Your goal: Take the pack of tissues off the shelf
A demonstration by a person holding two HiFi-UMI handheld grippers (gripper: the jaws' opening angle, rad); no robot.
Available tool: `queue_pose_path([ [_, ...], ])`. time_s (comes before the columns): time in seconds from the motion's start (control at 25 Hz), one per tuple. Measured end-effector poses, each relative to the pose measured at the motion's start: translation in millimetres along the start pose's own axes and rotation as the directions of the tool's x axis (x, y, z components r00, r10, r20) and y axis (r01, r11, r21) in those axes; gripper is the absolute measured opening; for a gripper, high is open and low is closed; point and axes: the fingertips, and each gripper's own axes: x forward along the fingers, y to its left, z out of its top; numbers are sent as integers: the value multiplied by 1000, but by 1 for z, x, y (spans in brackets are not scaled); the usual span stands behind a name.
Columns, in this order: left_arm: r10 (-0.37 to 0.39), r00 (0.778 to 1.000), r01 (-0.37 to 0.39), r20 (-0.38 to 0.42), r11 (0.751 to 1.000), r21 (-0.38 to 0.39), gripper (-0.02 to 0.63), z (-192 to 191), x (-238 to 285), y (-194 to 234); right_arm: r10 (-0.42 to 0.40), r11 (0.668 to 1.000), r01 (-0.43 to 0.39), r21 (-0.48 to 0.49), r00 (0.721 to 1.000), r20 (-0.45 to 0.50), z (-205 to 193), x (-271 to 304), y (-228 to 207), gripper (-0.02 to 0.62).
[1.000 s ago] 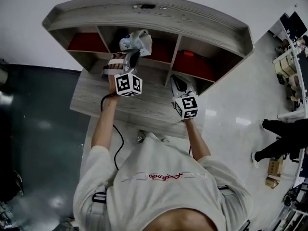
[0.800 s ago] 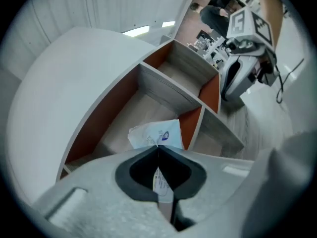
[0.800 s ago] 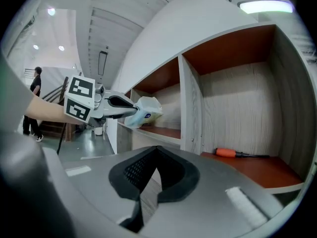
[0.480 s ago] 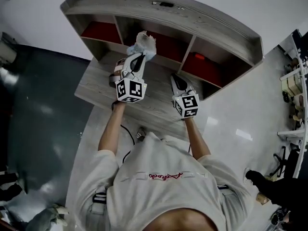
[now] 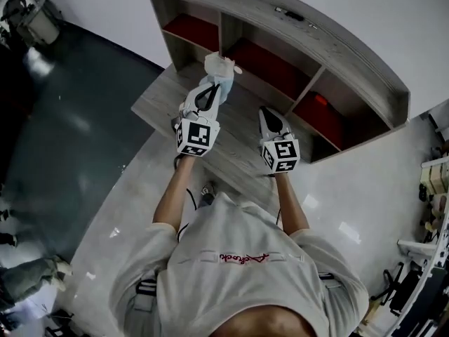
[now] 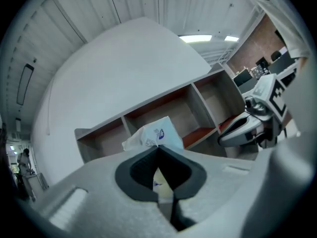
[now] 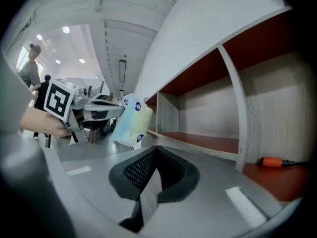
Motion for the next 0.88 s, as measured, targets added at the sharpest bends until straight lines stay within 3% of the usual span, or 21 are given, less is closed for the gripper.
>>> queue_pose_path([
  [0.24, 124, 989, -127, -77, 991, -39, 2, -27, -53, 25, 119, 993, -118, -19, 993, 20, 9, 20, 39, 6],
  [0.48, 238, 961, -247, -140, 968, -47, 2, -41, -106, 43, 220, 975, -218, -48, 975, 39, 18, 28, 77, 6],
  [0.88, 327, 922, -345, -209, 937, -56, 2, -56, -161, 35, 290, 956, -287, -55, 956, 47, 19, 18, 108, 6],
])
